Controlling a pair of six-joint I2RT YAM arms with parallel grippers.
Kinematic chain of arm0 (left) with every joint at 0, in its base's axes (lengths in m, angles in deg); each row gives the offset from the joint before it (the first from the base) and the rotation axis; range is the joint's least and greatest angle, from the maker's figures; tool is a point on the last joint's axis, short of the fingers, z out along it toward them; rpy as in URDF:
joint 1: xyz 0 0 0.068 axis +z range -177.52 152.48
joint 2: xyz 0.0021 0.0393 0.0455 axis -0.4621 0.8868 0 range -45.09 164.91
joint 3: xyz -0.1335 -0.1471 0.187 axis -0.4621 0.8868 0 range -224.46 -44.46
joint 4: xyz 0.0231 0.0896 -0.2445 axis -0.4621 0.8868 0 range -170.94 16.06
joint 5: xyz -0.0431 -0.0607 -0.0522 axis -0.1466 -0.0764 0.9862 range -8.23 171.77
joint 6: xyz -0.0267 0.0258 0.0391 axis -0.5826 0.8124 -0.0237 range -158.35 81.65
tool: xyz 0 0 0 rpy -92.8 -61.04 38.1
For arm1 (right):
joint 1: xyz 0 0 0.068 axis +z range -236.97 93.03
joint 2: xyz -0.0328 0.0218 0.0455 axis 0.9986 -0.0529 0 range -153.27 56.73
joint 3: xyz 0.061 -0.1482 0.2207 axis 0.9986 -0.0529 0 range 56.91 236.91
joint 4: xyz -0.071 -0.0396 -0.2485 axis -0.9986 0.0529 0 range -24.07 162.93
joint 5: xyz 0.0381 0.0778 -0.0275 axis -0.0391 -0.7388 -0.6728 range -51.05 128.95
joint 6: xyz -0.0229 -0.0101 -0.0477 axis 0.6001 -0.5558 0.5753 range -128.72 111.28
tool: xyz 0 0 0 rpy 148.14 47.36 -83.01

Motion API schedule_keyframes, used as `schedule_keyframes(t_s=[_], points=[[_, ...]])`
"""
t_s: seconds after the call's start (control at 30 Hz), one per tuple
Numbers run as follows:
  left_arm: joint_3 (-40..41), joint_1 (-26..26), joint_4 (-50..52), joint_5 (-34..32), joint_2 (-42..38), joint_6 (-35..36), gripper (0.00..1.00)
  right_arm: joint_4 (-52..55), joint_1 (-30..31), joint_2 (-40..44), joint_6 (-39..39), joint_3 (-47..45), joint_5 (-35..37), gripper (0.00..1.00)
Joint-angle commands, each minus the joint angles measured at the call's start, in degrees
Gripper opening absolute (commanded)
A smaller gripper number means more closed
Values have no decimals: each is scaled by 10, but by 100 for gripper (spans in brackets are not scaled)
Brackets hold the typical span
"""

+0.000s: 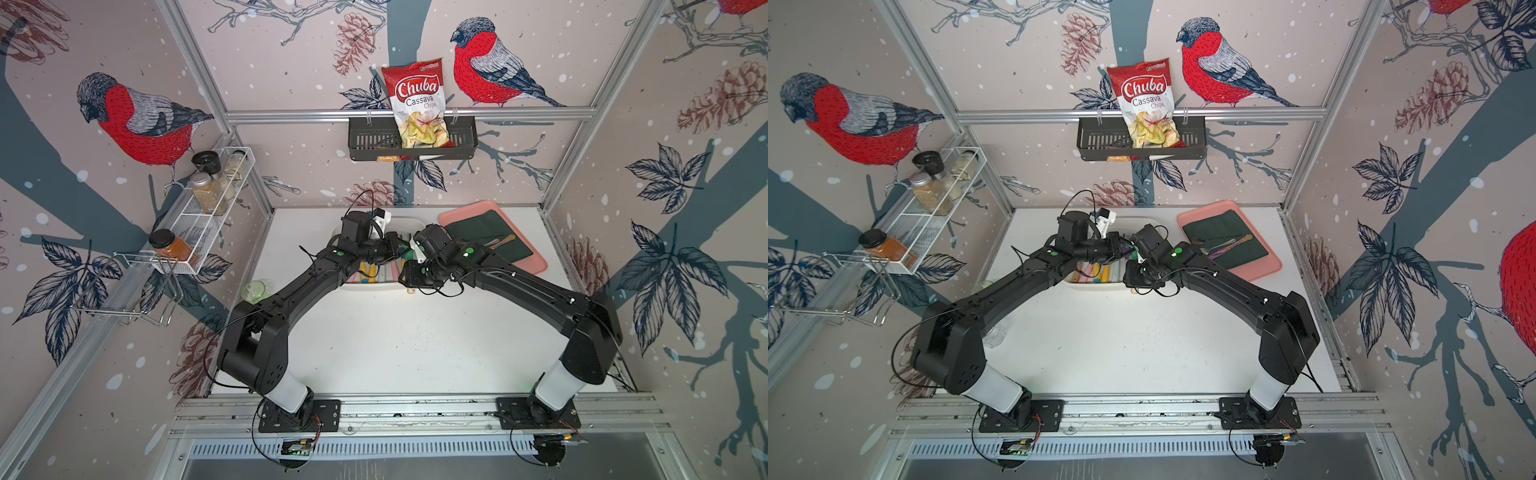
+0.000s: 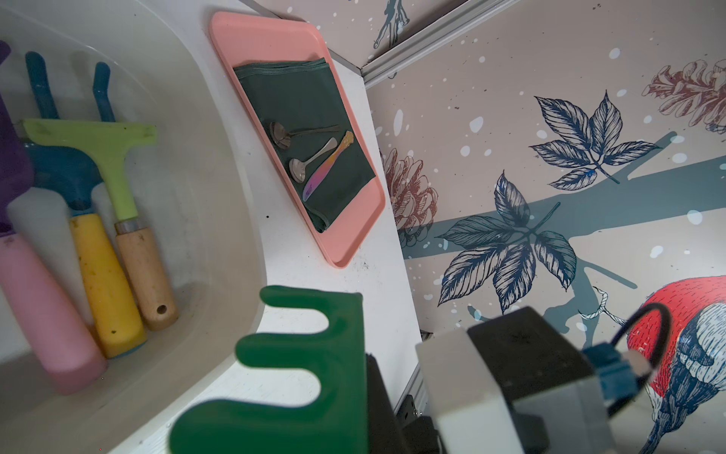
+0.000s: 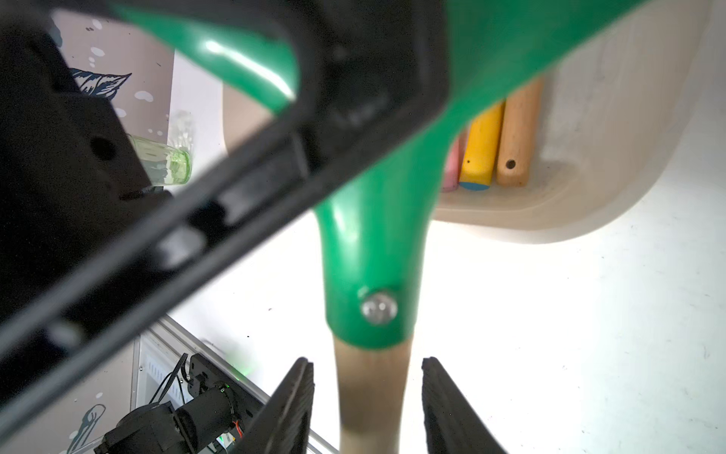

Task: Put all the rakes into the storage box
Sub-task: Pick up the rake at the center of the board, then place the rake in the storage box.

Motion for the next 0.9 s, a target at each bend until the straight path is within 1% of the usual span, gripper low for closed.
schedule_keyframes(t_s=[0.0, 0.13, 0.2, 0.43, 0.6, 0.77, 0.87], points=[[-9, 6, -27, 0, 4, -2, 0, -4, -4, 10, 6, -2, -2, 62], [-14, 29, -20, 10, 8, 10, 0, -22, -21, 39, -7, -19, 0, 72], [-16, 46, -14, 17, 10, 19, 0, -37, -34, 60, -17, -36, -5, 75], [-18, 105, -10, 45, 32, 50, 0, -90, -89, 137, -38, -109, -38, 77], [-35, 142, -22, 92, 96, 82, 0, -92, -121, 173, -31, -140, -50, 77], [-63, 168, -35, 134, 178, 114, 0, -88, -138, 186, -23, -160, -55, 77], [-79, 182, -41, 156, 213, 128, 0, -89, -142, 190, -21, -172, -57, 77]])
